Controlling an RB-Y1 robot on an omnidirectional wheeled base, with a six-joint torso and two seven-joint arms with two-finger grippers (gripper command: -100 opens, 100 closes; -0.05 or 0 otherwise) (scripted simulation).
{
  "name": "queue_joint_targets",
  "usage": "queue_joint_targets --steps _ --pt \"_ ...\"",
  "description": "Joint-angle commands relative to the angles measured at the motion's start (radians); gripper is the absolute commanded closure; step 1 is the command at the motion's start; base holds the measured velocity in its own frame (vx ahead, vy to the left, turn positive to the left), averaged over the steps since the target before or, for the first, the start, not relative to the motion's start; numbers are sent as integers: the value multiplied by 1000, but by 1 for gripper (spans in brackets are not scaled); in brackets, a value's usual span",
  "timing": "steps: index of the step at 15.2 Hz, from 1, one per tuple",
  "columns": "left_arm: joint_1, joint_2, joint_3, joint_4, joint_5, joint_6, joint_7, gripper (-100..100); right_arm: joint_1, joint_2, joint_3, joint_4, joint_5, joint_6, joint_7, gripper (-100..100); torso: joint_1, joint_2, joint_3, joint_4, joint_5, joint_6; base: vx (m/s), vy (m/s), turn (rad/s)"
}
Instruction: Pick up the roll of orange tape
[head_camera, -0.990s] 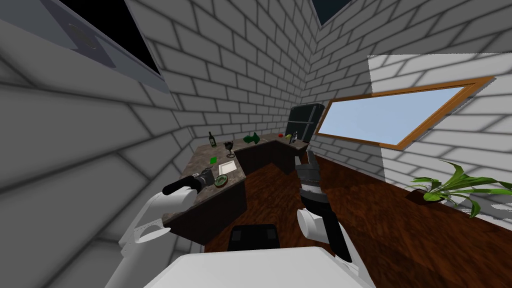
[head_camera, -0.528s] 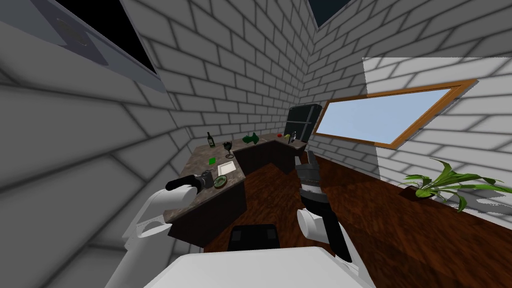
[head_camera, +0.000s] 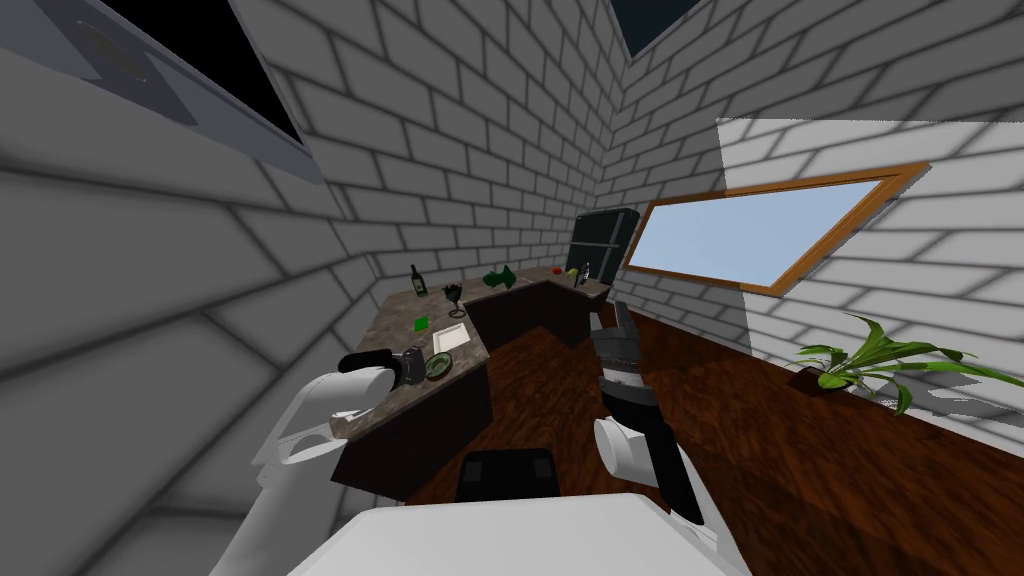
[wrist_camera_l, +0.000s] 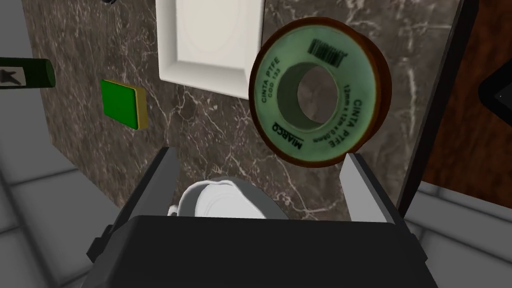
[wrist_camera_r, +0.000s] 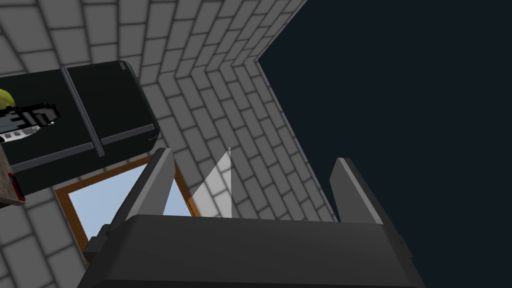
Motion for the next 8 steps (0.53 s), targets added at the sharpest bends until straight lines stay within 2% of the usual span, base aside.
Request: queue_joint_targets --steps 1,3,4,8 --pt "-18 3 11 14 9 50 7 -100 0 0 0 0 0 0 0 0 0 0 0 0 0 0 13 -1 -36" --pt "-18 3 11 14 9 83 7 -100 0 0 0 0 0 0 0 0 0 0 0 0 0 0 17 -1 -41" --pt "-34 3 19 28 15 107 13 -100 0 0 0 0 0 0 0 0 0 0 0 0 0 0 21 -1 -54" --pt "-48 4 28 42 21 190 18 -100 0 0 0 0 0 0 0 0 0 -1 -1 0 0 0 26 -1 -37"
